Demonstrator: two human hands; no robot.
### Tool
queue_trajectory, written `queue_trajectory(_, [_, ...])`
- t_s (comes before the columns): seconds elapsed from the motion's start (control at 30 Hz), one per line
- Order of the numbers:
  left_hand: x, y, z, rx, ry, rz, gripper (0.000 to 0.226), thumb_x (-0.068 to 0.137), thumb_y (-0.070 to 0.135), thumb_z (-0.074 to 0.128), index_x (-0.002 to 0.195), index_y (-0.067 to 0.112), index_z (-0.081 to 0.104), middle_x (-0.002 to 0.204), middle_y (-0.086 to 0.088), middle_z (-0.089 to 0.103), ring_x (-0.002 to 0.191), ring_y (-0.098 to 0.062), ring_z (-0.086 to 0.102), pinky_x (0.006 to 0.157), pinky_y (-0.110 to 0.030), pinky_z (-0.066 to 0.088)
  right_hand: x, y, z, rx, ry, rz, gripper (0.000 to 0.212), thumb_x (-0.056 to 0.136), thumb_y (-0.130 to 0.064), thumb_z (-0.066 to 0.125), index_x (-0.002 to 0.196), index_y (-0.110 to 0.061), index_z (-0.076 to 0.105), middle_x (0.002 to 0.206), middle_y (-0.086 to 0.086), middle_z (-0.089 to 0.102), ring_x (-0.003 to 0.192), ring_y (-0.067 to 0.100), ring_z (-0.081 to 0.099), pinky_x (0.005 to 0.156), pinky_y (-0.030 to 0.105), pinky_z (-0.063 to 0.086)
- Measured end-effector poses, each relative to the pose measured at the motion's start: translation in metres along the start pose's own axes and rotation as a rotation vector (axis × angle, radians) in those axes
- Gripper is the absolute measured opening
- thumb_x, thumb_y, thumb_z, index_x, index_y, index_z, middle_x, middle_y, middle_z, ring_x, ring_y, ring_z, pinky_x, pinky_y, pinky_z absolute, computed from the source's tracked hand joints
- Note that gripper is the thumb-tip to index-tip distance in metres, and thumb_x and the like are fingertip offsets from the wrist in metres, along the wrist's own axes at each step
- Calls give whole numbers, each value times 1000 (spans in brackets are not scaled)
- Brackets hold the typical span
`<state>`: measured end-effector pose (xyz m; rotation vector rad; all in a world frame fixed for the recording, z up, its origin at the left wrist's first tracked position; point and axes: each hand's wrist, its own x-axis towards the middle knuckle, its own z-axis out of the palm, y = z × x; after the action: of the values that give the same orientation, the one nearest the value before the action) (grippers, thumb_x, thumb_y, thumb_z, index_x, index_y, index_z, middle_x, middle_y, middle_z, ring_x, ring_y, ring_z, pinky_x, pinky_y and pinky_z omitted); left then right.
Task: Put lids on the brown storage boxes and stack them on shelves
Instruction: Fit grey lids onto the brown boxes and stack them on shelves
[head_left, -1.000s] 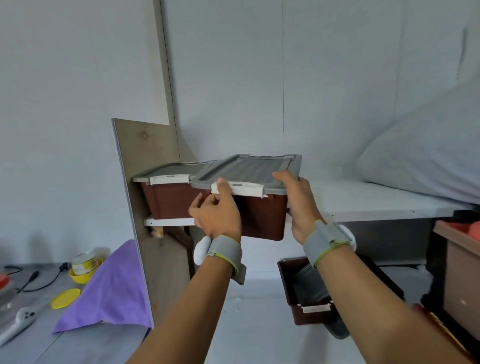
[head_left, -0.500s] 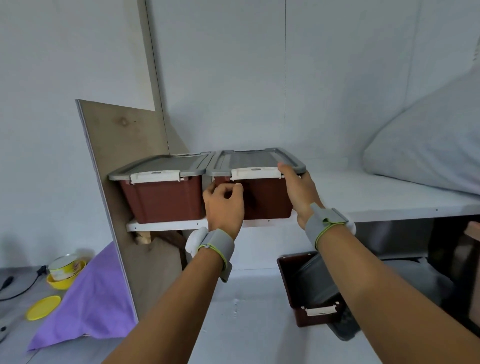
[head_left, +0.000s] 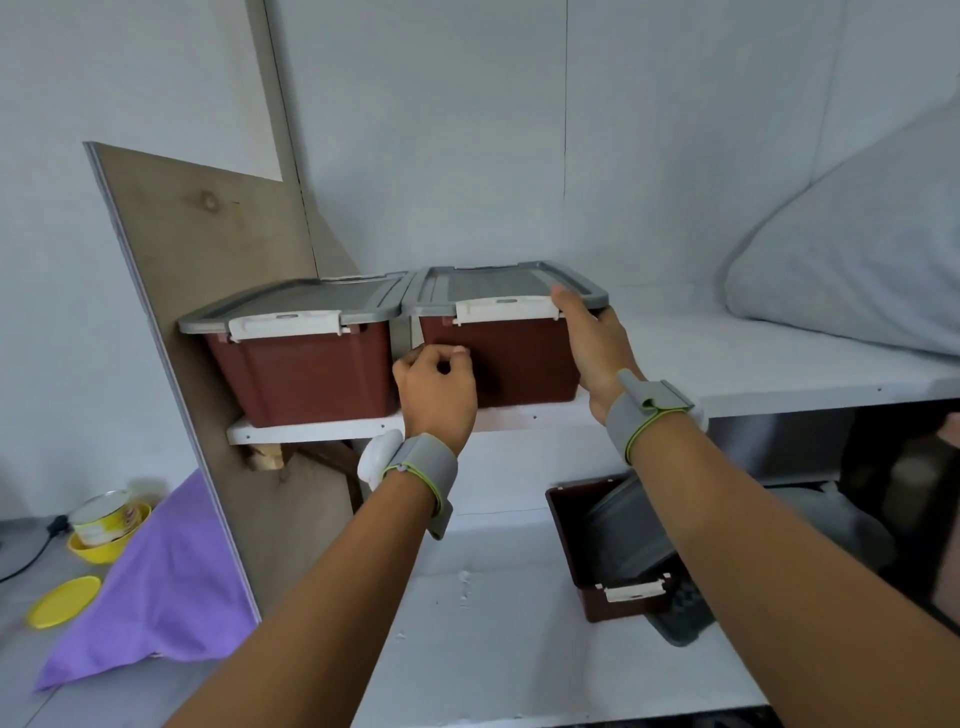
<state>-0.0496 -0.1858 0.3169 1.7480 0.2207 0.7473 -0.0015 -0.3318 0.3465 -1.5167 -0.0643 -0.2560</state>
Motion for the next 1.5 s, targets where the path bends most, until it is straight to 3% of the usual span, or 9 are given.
queue_trajectory(0.13, [-14,-11,5,41,91,-55,12,93,26,57,88,18,65,127,-5,39,109,-25,50,93,-26,37,-4,5,-7,-47,-49,42,88,61,-84,58,129,-29,52,123,-8,61,113,17,58,99,43,48])
queue_trajectory(0.23, [-32,-25,13,17,117,0,8,91,22,59,85,17,61,111,-2,46,87,-17,54,81,-23,38,-9,16,-20,-86,-60,71,75,74,-75,58,122,-18,60,115,3,67,106,20,64,92,39,54])
queue_trajectory(0.33, [-45,-49,28,-17,0,43,11,92,21,58,83,14,60,99,-5,61,73,-5,54,70,-18,40,-13,38,-40,-50,14,117,46,84,-55,60,106,-16,67,102,2,72,93,18,70,86,34,56])
queue_trajectory(0.57, [-60,-125,75,-17,-377,-174,8,85,31,55,83,24,58,91,7,65,97,-28,67,91,-47,54,-22,109,-96,13,133,196,18,91,-23,53,74,-18,56,57,-5,57,44,10,48,49,24,36])
queue_trajectory(0.87, [-97,-220,138,-57,-621,-623,18,98,16,49,109,3,56,94,-9,61,75,-23,63,71,-34,54,-41,229,-157,-146,314,526,17,93,-30,53,84,-19,63,77,-3,67,63,11,59,60,23,47])
queue_trajectory(0.93, [-106,-237,148,-93,-637,-750,13,100,16,48,95,7,56,87,-7,59,72,-23,61,69,-33,53,-39,255,-165,-145,323,598,18,94,-30,53,85,-18,62,79,-3,67,63,11,59,59,23,47])
queue_trajectory(1.23, [-125,-303,202,-218,-566,-1124,15,99,26,54,93,12,57,100,-10,61,93,-32,63,81,-40,55,11,347,-179,-90,294,764,21,96,-23,50,75,-20,51,71,-2,52,55,12,45,54,21,34])
queue_trajectory(1.4, [-122,-326,245,-223,-531,-1167,19,96,25,58,98,6,60,106,-11,60,92,-29,64,75,-36,59,52,384,-187,-128,391,696,26,94,-27,54,108,-6,62,82,5,55,58,14,52,49,21,40])
queue_trajectory(1.5, [-120,-335,268,-265,-485,-1195,35,99,33,54,122,7,57,114,-12,60,104,-31,64,67,-35,58,74,394,-192,-113,411,703,53,94,-29,56,141,-12,40,106,8,56,66,16,56,33,12,38])
